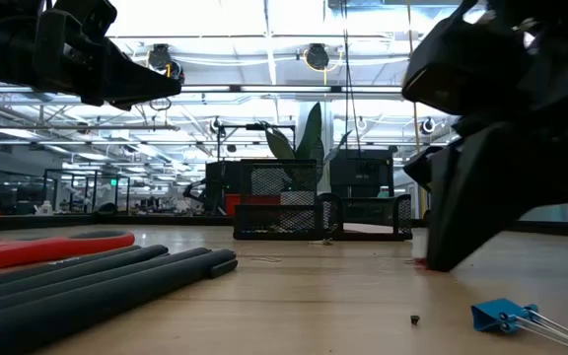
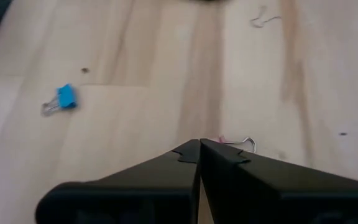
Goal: Pick and place office supplies into organizer
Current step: Put the pink binder clip into the black desk organizer
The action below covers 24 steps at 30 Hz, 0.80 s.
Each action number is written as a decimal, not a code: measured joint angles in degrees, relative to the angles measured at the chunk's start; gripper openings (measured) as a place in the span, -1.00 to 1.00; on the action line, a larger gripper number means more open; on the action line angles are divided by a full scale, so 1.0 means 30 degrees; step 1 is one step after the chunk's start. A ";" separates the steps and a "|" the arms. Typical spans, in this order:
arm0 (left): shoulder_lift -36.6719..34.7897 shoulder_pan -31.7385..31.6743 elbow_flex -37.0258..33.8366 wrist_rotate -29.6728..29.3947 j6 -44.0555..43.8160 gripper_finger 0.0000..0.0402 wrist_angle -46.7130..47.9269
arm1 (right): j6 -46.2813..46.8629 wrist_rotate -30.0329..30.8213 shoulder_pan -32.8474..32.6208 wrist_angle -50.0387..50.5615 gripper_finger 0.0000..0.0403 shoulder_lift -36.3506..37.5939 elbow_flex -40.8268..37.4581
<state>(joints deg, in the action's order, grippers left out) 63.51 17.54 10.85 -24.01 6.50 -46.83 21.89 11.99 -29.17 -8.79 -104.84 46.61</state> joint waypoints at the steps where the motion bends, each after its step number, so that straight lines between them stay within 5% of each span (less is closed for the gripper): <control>1: 0.0000 0.0000 0.0000 0.0000 0.0000 -0.77 0.0003 | 0.0001 0.0130 0.0105 0.0099 -0.98 -0.0013 0.0000; 24: 0.0005 0.0000 0.0000 0.0000 0.0087 -0.77 -0.0023 | -0.0785 0.1014 0.0432 -0.3229 -1.00 0.0967 -0.0091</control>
<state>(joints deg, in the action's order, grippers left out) 63.52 17.54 10.85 -24.01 6.76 -46.90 19.53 15.04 -27.88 -18.47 -101.94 46.34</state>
